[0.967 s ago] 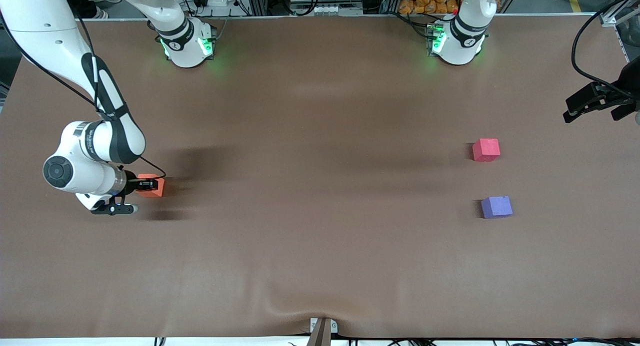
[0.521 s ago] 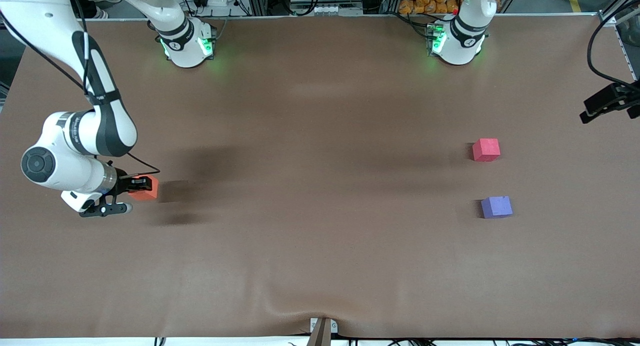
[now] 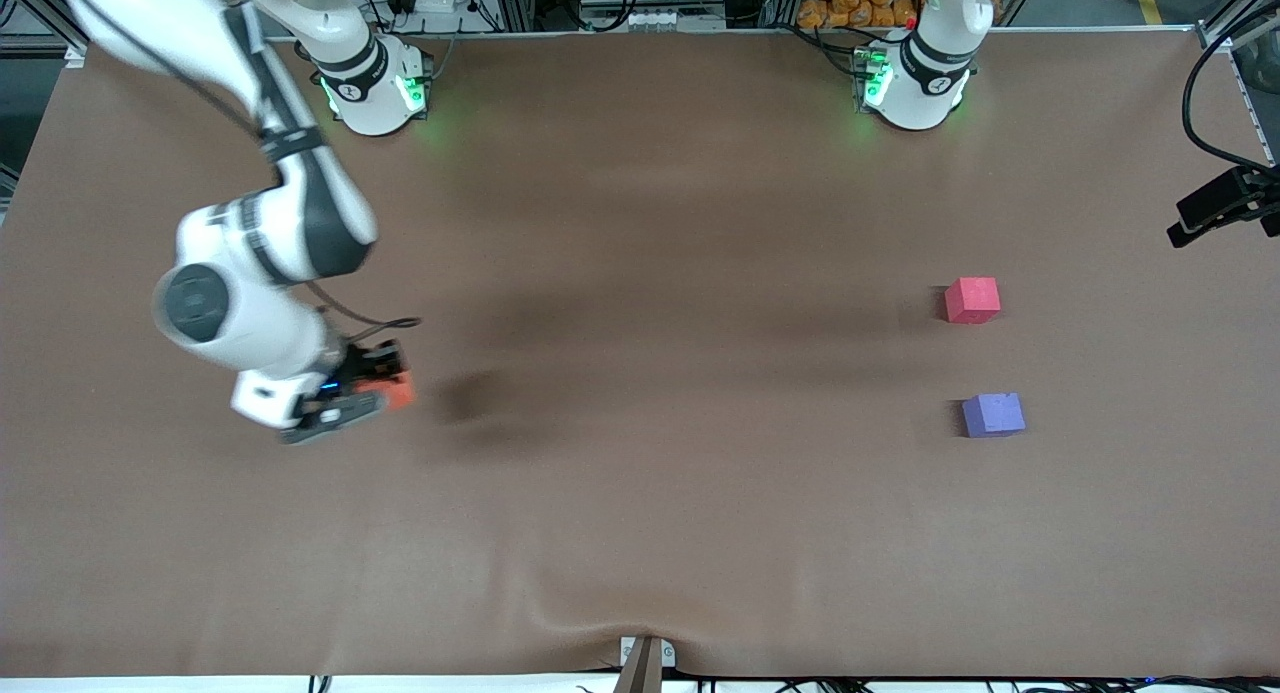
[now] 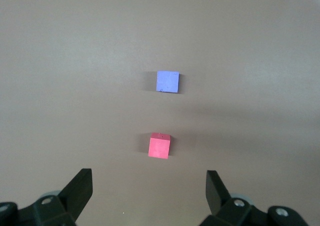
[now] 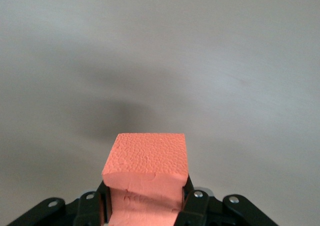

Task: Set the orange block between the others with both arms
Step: 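Carry the orange cube with the right gripper toward the table middle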

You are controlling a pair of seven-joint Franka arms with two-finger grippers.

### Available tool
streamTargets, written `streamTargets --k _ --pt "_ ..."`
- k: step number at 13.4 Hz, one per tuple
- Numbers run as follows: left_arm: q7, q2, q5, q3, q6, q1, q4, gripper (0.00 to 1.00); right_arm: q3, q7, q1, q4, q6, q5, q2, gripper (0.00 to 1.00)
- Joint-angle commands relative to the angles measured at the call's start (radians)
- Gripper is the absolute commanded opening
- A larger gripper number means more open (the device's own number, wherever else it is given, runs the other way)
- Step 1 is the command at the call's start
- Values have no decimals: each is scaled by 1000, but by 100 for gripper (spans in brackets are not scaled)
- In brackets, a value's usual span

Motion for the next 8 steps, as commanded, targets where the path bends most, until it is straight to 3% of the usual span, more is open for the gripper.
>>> streamTargets --k 1,4,8 --pt "23 16 -17 -4 5 9 13 100 -6 111 142 133 -10 59 116 6" --pt "23 34 -22 -4 11 10 16 100 -11 334 326 317 -1 61 262 6" --pt "37 31 -30 -5 8 9 13 100 -15 498 431 346 104 63 338 6"
